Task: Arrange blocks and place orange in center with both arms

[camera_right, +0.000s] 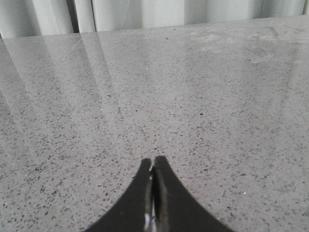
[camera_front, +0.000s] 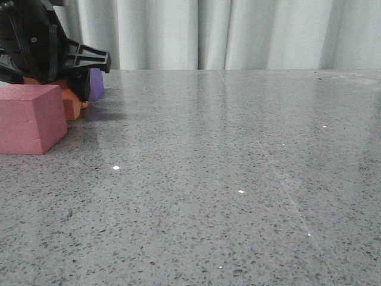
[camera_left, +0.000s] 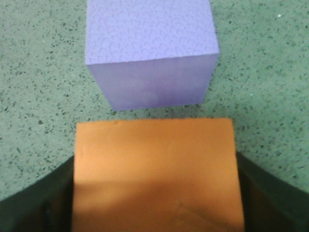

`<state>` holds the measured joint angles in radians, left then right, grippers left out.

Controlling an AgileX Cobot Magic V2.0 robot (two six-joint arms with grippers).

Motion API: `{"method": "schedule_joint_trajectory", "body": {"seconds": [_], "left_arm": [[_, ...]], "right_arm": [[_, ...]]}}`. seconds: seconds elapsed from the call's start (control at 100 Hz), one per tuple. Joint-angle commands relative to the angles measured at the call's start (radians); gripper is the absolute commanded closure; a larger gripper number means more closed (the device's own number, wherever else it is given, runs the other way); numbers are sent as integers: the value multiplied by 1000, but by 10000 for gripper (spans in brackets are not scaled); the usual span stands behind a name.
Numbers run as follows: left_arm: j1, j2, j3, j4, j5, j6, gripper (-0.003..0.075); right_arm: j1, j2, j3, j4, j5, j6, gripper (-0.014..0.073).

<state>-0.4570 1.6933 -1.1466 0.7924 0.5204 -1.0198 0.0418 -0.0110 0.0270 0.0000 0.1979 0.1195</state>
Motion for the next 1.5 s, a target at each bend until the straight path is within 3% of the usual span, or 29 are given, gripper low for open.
{"method": "schedule_joint_trajectory", "body": {"seconds": [0.0, 0.06, 0.28, 0.65, 0.95, 1.07, 1.4, 1.49], "left_arm": [[3, -29, -24, 24, 6, 9, 131], [3, -31, -24, 20, 6, 9, 97], [3, -88, -24, 1, -48, 9, 100], [3, -358, -25, -22, -59, 54, 101], [3, -619, 145, -19, -71, 77, 116], [3, -739, 277, 28, -107, 77, 220], [3, -1104, 611, 99, -171, 51, 737], [3, -1189, 664, 99, -171, 51, 739]], "right_arm": [[-7, -20, -13, 0, -86, -9, 661], [-7, -20, -13, 0, -86, -9, 661], [-7, -20, -13, 0, -86, -9, 661], [-7, -20, -13, 0, -86, -9, 661], [-7, -20, -13, 0, -86, -9, 661], [-7, -20, -13, 0, -86, -9, 661], [-7, -20, -13, 0, -86, -9, 661], [-7, -20, -13, 0, -86, -9, 661]]}}
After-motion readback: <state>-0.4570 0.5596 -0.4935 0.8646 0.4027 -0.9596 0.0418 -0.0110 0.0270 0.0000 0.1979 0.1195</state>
